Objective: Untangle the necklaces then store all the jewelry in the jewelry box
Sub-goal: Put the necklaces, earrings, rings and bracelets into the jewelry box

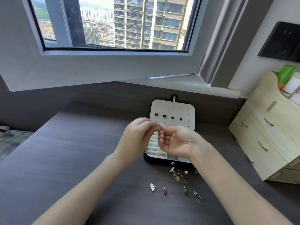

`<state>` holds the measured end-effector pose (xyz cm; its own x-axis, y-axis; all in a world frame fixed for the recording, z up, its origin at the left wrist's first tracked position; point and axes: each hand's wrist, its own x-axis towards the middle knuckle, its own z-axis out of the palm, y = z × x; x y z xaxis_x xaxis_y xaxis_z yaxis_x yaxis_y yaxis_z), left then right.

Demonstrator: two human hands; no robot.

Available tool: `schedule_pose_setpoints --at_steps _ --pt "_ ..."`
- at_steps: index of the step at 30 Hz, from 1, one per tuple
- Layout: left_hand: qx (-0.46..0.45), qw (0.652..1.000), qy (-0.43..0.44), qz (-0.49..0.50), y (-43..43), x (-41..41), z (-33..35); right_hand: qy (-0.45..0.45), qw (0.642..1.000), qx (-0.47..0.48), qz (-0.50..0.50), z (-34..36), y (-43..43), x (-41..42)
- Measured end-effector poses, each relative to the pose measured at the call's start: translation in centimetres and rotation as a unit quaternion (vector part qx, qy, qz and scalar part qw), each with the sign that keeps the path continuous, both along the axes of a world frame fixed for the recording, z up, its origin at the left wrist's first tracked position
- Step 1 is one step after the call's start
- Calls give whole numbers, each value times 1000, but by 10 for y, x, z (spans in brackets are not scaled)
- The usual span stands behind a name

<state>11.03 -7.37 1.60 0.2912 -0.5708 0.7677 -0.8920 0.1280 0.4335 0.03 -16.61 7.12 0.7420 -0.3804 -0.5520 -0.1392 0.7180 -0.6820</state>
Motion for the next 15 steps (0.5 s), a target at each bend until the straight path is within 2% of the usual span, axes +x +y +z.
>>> schedule_pose_setpoints --at_steps 1,3,6,11,13,15 --pt "0 996 84 -8 1 -5 2 4 1000 -22 -2 -1 -1 2" --pt "20 964 266 -24 -1 -11 3 14 996 -86 -10 -3 -2 5" --pt "19 907 418 -41 -4 -14 2 10 987 -162 -18 -7 -1 7" --pt "6 854 514 -76 0 -10 7 -1 971 -237 -13 -10 -2 3" --pt "2 849 522 -79 2 -4 11 22 931 -364 1 -9 -7 -1" --pt "2 857 510 -68 5 4 15 56 867 -494 34 -8 -11 -2"
